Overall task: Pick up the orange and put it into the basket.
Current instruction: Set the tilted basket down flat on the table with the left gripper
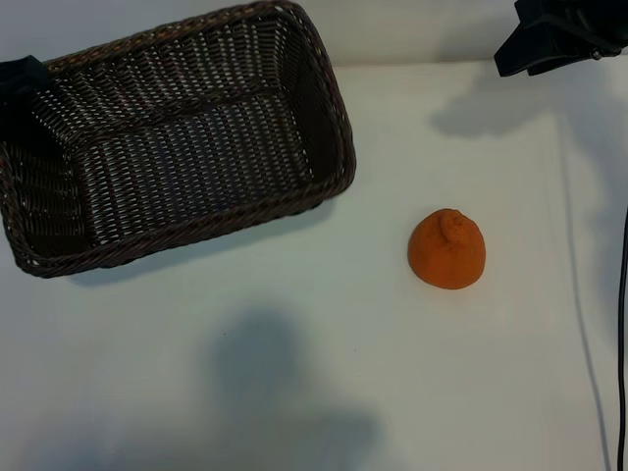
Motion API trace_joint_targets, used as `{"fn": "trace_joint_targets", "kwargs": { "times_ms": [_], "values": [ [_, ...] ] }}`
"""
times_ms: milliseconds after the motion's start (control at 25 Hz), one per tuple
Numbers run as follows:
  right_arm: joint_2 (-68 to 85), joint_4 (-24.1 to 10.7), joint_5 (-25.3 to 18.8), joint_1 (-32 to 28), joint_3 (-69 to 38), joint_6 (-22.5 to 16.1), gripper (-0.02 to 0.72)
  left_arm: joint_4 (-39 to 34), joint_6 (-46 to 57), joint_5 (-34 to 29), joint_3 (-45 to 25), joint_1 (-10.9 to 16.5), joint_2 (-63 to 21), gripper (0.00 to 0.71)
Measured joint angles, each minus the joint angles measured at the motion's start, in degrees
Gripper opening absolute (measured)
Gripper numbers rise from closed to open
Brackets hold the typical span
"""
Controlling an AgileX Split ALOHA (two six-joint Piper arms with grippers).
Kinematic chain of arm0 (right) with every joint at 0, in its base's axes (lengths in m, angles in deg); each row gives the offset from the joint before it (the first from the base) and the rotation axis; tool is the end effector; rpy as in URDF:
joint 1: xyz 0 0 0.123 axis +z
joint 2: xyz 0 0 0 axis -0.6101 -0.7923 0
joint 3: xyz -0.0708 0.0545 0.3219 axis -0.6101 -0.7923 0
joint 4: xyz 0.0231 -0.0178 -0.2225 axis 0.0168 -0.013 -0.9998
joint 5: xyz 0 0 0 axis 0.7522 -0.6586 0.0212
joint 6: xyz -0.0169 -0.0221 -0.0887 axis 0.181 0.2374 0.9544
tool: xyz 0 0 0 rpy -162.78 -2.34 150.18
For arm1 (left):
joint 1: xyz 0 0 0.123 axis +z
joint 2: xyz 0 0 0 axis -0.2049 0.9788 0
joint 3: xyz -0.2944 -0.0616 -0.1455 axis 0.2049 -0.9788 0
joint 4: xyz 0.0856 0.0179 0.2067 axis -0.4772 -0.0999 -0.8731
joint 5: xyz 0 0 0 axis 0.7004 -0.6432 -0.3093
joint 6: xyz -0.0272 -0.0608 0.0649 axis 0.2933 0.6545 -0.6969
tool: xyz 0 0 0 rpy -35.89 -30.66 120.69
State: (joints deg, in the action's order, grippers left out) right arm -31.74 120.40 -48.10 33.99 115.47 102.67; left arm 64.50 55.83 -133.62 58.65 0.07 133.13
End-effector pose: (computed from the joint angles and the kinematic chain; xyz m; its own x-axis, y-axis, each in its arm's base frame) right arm 0.3521 0.0252 0.3752 -0.8790 -0.0790 -0.4703 -0.2908 0.8704 0.3974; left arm 0.3385 0.0340 0.3290 -0.9663 -0.1350 -0.2191 -0.0458 0.9280 -0.3699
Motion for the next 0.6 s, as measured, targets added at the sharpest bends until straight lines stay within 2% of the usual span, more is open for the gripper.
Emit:
{"fn": "trace_joint_targets", "kwargs": {
  "times_ms": [200,400,600],
  "values": [
    [0.00,0.00,0.00,0.00,0.00,0.00,0.377,0.47,-4.57,0.00,0.00,0.00,0.00,0.183],
    [0.00,0.00,0.00,0.00,0.00,0.00,0.377,4.08,-6.53,0.00,0.00,-0.12,0.93,0.183],
    [0.00,0.00,-0.04,0.00,0.00,0.00,0.377,5.12,-6.64,0.00,0.06,-2.12,4.11,0.183]
  ]
}}
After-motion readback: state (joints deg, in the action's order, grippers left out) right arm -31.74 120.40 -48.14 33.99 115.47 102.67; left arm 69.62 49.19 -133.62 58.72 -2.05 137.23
